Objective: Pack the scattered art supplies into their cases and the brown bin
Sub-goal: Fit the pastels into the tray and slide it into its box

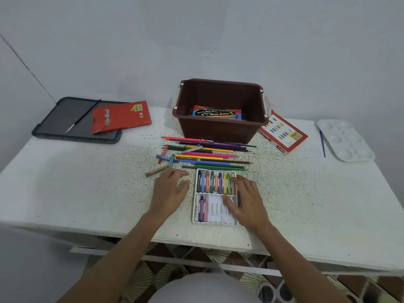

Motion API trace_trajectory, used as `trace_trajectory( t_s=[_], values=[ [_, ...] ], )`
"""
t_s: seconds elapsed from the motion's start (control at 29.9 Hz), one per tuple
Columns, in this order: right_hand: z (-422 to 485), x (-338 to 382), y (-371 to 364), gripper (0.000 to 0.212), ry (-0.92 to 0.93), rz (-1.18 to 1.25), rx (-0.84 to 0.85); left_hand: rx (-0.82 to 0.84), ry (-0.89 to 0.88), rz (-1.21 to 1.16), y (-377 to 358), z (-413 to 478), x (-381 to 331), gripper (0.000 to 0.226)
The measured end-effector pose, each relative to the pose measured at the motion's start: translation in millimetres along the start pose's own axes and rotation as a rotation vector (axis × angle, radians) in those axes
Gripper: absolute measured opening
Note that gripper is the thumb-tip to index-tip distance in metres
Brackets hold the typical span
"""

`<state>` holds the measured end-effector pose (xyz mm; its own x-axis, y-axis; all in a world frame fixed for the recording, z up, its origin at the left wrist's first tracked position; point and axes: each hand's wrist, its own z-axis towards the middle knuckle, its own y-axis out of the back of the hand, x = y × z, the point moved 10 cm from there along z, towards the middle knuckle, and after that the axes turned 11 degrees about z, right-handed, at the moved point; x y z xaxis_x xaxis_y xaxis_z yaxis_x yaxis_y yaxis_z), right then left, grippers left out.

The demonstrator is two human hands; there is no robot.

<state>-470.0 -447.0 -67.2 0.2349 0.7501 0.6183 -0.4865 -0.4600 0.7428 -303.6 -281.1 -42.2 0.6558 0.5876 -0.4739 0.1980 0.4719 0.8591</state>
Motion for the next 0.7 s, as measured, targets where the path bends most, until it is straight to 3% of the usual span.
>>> trace_trajectory(
  t_s=[0.23, 0.43, 0.6, 0.7],
  values=[
    [0, -1, 0, 0.062, -0.009, 0.012, 0.004, -0.118, 0.087, 0.170, 26, 42, 16, 0.020],
    [1, 0, 1, 0.060, -0.013, 0.017, -0.004, -0.085, 0.121, 0.336, 15, 59, 24, 0.018],
    [1, 2, 3, 0.062, -0.011, 0.021, -0.010, -0.140, 0.065, 0.270, 18, 61, 18, 0.017],
    [1, 2, 3, 0.060, -0.011, 0.031, -0.012, -0.146, 0.074, 0.082, 23, 60, 12, 0.021]
  ],
)
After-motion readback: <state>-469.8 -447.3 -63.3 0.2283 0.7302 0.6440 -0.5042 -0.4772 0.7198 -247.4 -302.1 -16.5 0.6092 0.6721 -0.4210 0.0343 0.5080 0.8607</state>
